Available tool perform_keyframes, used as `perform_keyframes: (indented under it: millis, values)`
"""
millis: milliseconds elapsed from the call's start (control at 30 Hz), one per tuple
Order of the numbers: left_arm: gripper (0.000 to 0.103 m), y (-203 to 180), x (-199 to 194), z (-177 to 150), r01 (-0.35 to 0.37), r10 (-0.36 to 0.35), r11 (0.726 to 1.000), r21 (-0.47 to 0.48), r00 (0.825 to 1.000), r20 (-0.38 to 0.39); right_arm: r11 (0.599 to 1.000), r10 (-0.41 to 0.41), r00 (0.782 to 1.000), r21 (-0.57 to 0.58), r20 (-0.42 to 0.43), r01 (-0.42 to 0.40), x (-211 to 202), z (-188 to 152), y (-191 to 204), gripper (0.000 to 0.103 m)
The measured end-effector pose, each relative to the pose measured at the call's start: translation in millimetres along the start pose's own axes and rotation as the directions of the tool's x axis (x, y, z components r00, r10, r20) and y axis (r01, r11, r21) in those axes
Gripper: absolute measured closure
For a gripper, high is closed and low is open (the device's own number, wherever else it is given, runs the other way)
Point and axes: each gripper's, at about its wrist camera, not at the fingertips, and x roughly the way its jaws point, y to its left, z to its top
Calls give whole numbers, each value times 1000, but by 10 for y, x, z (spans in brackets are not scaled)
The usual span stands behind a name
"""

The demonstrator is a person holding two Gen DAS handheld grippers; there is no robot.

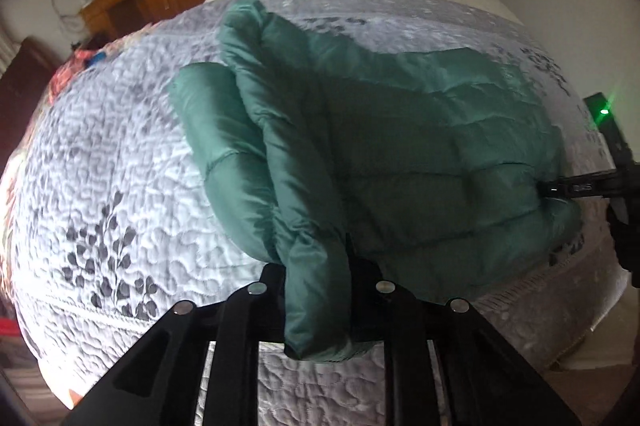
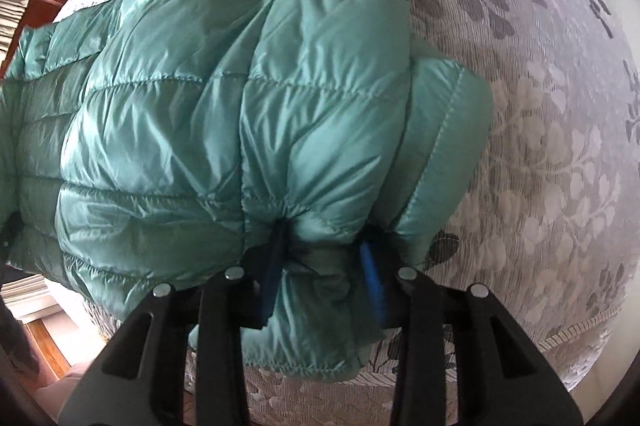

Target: Fold large clothes

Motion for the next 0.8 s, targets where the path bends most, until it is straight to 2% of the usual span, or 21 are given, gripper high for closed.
perform_keyframes:
  millis: [33,167,300,400,467,500,533,567,600,667,700,800]
  values:
    - [83,-45,-52,4,14,-14,1000,12,1000,2,1000,2,1000,-3,1,-2,3,-12,-27,69]
    - [77,-246,-254,144,150,-151,987,58,989,12,1000,2,1000,-16,4,-2,-151,-170,-78,69]
    - [73,-548,-107,267,220,-221,968,122,975,-9,1000,-5,1000,-31,7,5,-195,-225,6,69]
    - [71,-782,117,332,275,-267,950,150,961,-72,999,-3,1000,-32,5,3,-202,-229,44,69]
    - [71,-872,285,368,339,-326,927,161,940,-103,999,0,1000,-32,5,0,-210,-227,45,69]
    - [70,-936,279,257,369,-353,916,158,928,-119,1000,2,1000,-31,5,-2,-204,-222,32,69]
    - [70,-962,333,213,411,-392,901,138,909,-144,1000,4,1000,-30,4,-4,-197,-214,12,69]
    - [70,-981,432,175,452,-431,885,113,886,-168,1000,6,1000,-28,3,-6,-194,-216,10,69]
    - [70,-990,562,172,501,-480,862,77,855,-196,1000,8,1000,-27,3,-8,-192,-216,8,69]
    - [70,-966,791,174,563,-547,826,4,804,-232,1000,10,1000,-25,2,-10,-186,-218,1,68]
    - [71,-951,847,170,571,-556,821,-11,796,-238,1000,11,1000,-24,2,-11,-185,-220,1,68]
    - [71,-964,974,155,558,-542,830,1,805,-242,1000,11,1000,-23,2,-10,-185,-220,8,68]
